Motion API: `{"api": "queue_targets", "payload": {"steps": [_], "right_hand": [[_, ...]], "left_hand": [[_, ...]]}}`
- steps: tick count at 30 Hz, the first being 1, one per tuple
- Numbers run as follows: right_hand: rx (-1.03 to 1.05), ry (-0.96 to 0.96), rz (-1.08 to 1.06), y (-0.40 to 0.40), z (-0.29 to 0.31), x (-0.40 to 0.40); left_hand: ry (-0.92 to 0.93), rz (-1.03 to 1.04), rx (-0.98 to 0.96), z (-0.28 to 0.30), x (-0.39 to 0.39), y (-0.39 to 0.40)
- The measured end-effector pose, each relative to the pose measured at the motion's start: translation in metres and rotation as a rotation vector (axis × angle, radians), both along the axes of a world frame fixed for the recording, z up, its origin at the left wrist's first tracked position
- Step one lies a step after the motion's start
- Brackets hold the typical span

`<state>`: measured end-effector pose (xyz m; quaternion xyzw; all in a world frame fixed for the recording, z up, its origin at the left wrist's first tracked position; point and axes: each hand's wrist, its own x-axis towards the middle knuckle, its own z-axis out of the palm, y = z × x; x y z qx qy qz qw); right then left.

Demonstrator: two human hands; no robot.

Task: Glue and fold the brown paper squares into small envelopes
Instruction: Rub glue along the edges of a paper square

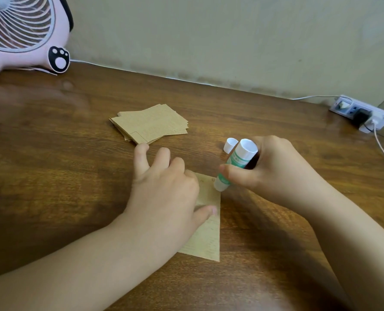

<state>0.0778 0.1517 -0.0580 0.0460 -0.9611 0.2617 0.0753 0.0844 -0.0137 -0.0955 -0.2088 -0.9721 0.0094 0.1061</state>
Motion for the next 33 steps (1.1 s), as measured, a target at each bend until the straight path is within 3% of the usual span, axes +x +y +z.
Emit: {"api": "queue_targets", "payload": {"steps": [3, 6, 12, 33], "right_hand": [[0.029, 0.008, -0.003, -0.004, -0.004, -0.003], [0.068, 0.016, 0.017, -0.006, -0.007, -0.005], [0.076, 0.004, 0.024, -0.005, -0.007, -0.008], [0.072, -0.015, 0.138, -0.008, -0.008, 0.021]], "left_hand": [[0.028, -0.009, 0.037, -0.001, 0.0, 0.003], [0.043, -0.148, 0.186, -0.004, -0.007, -0.005], [-0.168, -0.358, 0.173, -0.004, -0.03, -0.026], [-0.232, -0.242, 0.079, -0.004, -0.028, -0.022]]}}
